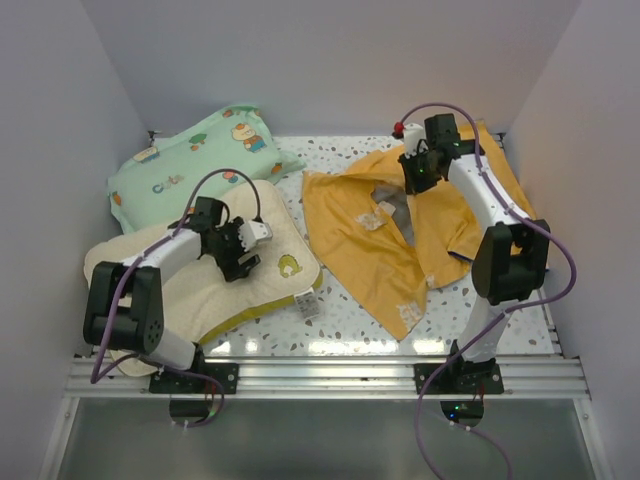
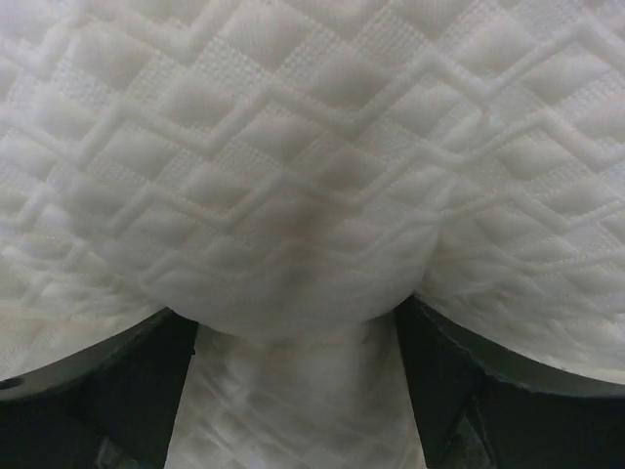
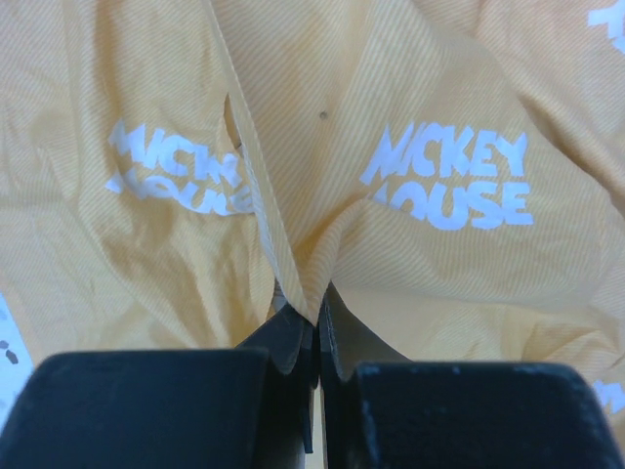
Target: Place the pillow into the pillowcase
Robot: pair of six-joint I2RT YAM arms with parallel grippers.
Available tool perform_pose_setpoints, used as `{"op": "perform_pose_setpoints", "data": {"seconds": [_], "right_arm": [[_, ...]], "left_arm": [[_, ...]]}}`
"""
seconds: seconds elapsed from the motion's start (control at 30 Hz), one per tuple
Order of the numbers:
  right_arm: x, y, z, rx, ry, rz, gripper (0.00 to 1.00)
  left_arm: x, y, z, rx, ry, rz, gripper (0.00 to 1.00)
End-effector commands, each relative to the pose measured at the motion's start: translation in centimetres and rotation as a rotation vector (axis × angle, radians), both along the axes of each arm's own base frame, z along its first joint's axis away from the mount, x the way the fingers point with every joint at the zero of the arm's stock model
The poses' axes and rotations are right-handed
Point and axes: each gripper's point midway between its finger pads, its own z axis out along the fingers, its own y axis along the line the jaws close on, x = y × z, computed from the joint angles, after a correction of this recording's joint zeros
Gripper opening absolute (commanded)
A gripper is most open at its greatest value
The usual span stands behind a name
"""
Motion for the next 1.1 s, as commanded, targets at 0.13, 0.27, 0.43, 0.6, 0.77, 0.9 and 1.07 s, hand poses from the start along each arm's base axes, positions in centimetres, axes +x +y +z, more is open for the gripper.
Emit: {"op": "perform_pose_setpoints", "data": {"seconds": [0.13,0.27,0.43,0.6,0.77,0.9,1.07], "right_arm": [[-2.5,1.2,2.8,0.086,-0.009,0.025,0.0],[-4.2,3.2,2.9,0.181,0.035,0.068,0.0],[-6.9,7.0,2.9,0.247,0.056,0.156,0.0],[-8.4,9.1,4.3,0.3,0.051,0.194,0.0],[-11.1,11.8,6.4,0.4,0.053,0.277,0.0],[-12.1,13.2,8.6,0.451,0.014,0.312,0.0],[-12.9,12.6,10.2,0.445,-0.017,0.311,0.0]], "left_arm": [[-0.5,-1.0,-1.0,-0.027,0.062,-0.058,0.0],[-2.3,-3.5,6.3,-0.175,-0.019,-0.229,0.0],[-4.7,-5.7,13.0,-0.268,-0.077,-0.367,0.0],[-5.3,-6.8,13.9,-0.308,-0.049,-0.408,0.0],[-7.9,-9.4,13.3,-0.358,0.033,-0.508,0.0],[-9.5,-11.8,13.8,-0.391,0.03,-0.583,0.0],[-10.8,-16.0,14.2,-0.415,0.061,-0.697,0.0]]}}
